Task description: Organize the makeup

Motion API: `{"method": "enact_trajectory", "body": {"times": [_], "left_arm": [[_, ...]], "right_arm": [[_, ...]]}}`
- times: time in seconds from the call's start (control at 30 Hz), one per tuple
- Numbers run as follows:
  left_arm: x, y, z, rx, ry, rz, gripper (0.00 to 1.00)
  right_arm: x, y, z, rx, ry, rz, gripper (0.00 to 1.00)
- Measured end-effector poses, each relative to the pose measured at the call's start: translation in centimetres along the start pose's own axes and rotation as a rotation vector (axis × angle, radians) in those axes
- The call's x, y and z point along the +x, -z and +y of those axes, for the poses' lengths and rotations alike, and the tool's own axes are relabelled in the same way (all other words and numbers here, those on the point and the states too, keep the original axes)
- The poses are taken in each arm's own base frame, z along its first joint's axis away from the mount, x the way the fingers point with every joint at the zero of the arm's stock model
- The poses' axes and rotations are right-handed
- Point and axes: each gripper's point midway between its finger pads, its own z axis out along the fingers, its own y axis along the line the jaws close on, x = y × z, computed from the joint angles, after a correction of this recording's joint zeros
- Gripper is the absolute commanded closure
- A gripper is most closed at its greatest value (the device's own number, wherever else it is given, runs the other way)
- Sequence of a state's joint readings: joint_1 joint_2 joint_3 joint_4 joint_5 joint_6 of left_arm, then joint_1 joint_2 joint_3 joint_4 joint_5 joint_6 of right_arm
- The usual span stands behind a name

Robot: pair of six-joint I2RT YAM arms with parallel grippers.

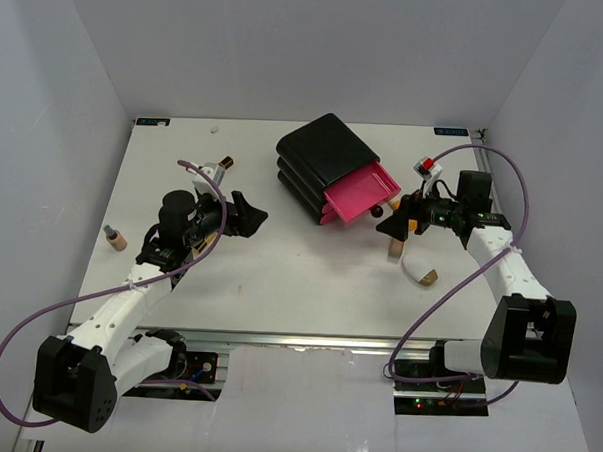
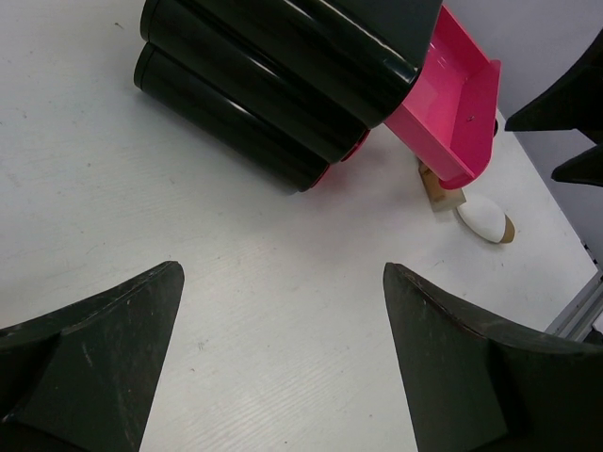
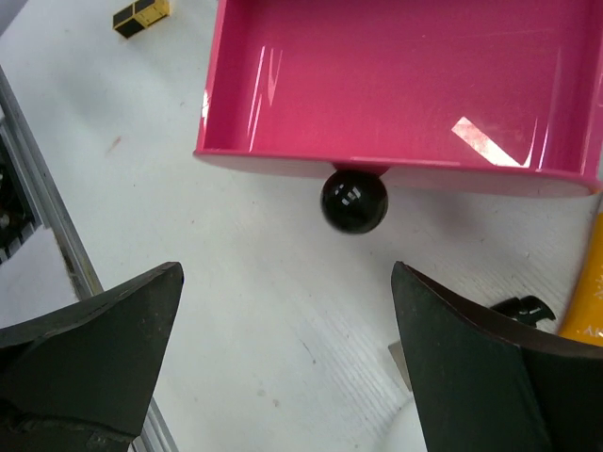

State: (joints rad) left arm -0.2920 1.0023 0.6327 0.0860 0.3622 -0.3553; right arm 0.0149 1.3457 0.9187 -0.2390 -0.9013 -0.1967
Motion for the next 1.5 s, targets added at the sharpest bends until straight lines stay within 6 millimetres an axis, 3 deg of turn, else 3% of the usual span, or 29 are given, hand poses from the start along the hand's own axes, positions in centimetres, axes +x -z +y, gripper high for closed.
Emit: {"method": "enact_trajectory", "body": {"times": [0.17,0.33,0.5,0.77,0.97,1.13,1.5], "left_arm": [[0.2,0.0,0.1,-0.002,0.003,0.007,0.02],[0.5,0.0,0.2,-0.008,0.010,0.021,0.02],[1.7,-0.8,0.6,-0.024,0.026,0.075,0.02],[4.0,-1.8,1.6,-0.075,0.048,0.188,0.02],[6.4,-1.6,2.1,-0.127,0.050,0.286,0.02],[6.6,-1.2,2.8,-0.195,0.028,0.309,0.02],[8.4,-0.2,6.3,-0.400,-0.021,0.373,0.05]], "right_arm": [[0.6,2.6,1.7,-0.001,0.106,-0.022,0.03],[2.9,4.6,2.3,0.027,0.143,-0.045,0.03],[5.6,6.3,1.4,0.095,0.113,-0.067,0.02],[5.7,9.0,-1.0,0.237,0.047,-0.125,0.00],[6.1,9.3,-2.4,0.319,-0.005,-0.126,0.00],[6.3,9.6,-3.3,0.374,-0.046,-0.125,0.00],[6.0,9.9,-3.9,0.414,-0.056,-0.131,0.00]]}}
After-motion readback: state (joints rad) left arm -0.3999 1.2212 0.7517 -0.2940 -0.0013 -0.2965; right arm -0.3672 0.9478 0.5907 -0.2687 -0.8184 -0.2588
